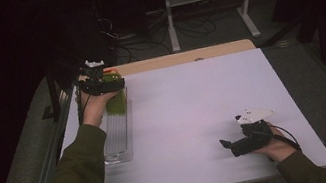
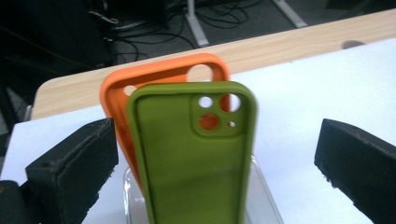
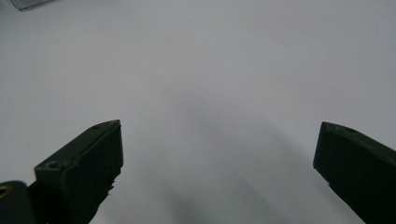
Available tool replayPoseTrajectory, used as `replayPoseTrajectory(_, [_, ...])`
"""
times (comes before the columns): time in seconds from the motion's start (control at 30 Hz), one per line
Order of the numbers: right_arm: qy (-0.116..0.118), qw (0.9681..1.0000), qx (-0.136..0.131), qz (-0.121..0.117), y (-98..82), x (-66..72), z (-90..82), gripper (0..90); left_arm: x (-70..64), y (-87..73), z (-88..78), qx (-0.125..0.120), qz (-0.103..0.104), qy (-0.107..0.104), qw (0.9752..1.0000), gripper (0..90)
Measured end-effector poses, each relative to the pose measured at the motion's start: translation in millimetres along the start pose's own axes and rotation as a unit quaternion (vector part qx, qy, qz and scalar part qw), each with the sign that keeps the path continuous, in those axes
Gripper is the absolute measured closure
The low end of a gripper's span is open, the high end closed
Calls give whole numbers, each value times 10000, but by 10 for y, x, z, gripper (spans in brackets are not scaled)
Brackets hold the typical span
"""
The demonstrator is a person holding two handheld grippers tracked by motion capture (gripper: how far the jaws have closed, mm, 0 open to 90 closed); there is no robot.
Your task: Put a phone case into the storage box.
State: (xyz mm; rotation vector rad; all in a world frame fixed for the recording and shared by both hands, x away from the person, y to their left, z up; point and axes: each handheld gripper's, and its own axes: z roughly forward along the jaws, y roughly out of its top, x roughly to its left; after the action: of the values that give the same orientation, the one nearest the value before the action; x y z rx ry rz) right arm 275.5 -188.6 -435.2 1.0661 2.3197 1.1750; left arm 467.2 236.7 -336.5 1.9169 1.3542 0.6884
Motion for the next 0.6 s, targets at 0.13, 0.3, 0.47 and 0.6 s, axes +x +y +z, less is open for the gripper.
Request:
replayPoseTrajectory(0.13, [10, 10000, -5, 16, 0, 7, 3, 9, -34, -14, -82, -21, 127, -307, 9994, 0])
replayPoseTrajectory(0.3, [23, 10000, 6, -1, -1, 5, 1, 9, -84, -55, -179, -12, 287, -706, 9971, 0])
replayPoseTrajectory(0.47, [23, 10000, 1, 13, 6, 7, -3, 9, -154, -117, -252, -60, 461, -1149, 9923, 0])
replayPoseTrajectory(0.6, [14, 10000, -9, -24, 9, -1, -16, 9, -230, -183, -309, -99, 605, -1535, 9862, 0])
